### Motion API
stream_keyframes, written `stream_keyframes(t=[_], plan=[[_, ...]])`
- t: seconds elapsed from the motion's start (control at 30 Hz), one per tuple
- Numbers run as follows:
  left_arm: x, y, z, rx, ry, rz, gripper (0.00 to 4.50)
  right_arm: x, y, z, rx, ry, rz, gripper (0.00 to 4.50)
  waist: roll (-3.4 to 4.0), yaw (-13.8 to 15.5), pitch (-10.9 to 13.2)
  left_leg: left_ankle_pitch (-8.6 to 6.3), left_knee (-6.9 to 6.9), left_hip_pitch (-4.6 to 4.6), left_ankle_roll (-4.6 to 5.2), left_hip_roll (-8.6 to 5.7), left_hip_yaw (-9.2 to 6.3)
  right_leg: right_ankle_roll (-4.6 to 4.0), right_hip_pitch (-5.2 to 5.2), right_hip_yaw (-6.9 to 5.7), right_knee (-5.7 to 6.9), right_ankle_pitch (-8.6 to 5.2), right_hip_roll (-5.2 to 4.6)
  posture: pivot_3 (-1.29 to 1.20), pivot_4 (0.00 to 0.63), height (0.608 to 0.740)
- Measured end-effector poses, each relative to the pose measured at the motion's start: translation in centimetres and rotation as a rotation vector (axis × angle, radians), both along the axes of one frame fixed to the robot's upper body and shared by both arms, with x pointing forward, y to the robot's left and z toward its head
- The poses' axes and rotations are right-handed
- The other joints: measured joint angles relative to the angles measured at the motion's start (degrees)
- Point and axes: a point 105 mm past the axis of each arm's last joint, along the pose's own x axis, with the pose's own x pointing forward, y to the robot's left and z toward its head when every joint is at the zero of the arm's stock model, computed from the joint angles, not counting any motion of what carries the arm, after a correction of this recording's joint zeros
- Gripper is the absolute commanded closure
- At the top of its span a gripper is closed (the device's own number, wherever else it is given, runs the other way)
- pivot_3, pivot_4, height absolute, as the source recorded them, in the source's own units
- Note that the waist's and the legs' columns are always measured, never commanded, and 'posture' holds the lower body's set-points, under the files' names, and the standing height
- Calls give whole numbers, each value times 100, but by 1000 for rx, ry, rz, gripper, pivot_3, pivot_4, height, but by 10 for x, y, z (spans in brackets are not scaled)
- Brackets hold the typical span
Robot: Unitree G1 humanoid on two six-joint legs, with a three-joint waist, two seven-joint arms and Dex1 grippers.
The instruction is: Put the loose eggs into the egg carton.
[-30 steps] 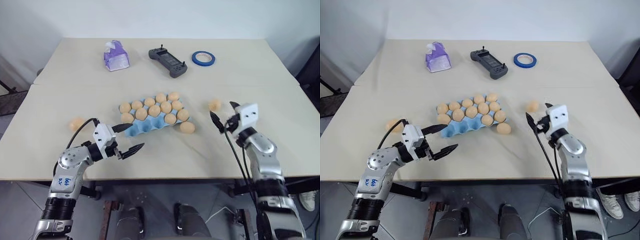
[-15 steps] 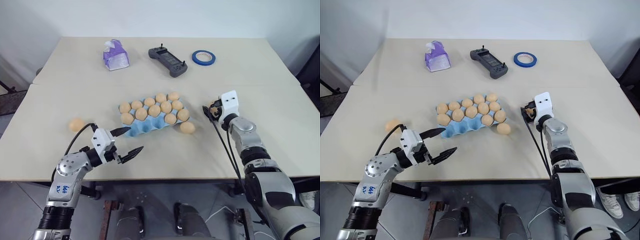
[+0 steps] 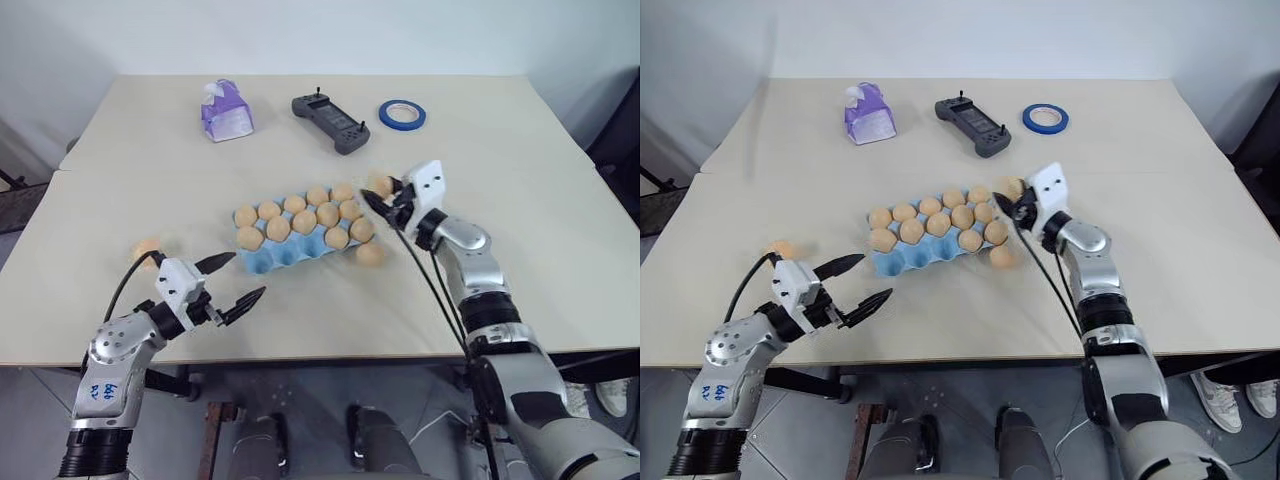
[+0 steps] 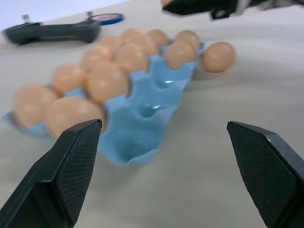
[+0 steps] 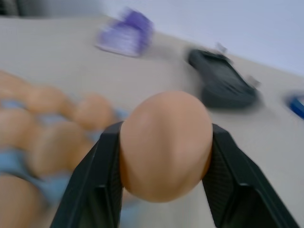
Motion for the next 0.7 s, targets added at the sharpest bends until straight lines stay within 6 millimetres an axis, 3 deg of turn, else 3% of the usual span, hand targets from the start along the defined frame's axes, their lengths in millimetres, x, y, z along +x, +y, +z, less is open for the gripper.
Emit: stream_keyframes(t=[0.13,0.33,0.57,0.7], plan=[[-2,12,-1,5,7,47,0,-26,39,-2,-66,11,150,2656,1,30,0,-2,-1,-4,-4,0,0,-6,-5,-6,-6,-3,-9,0,150,740],[-3,15,-2,4,11,64,0,-42,55,-20,-156,28,202,2656,0,38,-1,-4,-26,-11,-5,0,2,-14,-6,-17,-41,0,-14,0,150,740],[-2,15,-2,4,9,65,0,-45,49,-37,-244,38,189,193,0,31,-1,-13,-51,-10,-19,22,39,-25,-29,-127,-33,-6,-32,0,150,740],[-1,12,0,4,5,51,0,-47,47,-32,-230,22,187,31,0,48,0,-15,-16,-12,-8,44,59,-35,-45,-147,2,-12,-21,0,150,740]])
